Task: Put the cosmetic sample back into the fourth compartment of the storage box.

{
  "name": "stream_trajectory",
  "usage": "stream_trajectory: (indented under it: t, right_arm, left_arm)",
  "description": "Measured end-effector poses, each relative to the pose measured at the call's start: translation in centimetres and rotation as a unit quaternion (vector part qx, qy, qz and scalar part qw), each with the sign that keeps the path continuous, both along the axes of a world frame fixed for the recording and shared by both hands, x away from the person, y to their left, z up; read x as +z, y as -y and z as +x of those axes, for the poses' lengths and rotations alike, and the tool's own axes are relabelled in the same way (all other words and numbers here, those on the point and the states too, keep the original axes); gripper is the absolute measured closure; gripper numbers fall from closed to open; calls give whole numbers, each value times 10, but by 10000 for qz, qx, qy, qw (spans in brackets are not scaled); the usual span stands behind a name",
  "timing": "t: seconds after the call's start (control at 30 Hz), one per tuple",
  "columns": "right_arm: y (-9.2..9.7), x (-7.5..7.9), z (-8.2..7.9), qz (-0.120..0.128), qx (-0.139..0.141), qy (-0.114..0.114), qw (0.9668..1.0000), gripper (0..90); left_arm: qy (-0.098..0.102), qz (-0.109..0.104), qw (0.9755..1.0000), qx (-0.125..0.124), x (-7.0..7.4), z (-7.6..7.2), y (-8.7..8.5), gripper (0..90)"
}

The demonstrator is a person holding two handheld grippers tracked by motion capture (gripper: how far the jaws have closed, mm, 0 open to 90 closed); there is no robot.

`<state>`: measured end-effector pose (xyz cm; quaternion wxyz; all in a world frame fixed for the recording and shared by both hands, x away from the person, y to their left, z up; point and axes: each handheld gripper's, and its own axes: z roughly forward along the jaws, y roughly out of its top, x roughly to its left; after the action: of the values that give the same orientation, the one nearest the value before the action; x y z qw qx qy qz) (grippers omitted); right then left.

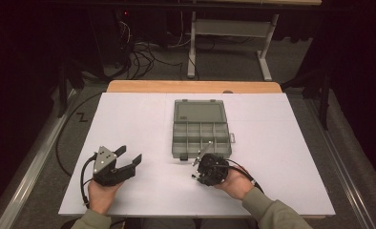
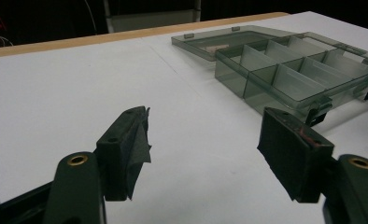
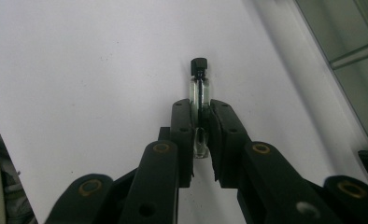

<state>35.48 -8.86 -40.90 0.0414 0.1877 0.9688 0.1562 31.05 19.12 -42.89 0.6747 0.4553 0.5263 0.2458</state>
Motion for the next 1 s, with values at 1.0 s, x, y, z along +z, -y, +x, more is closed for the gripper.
stream_trajectory:
  t: [1.0]
  right_arm:
    - [21, 18, 4, 437, -368, 11, 9984, 823]
  left_arm:
    - [-27, 7, 10000, -12, -2, 2, 0, 327]
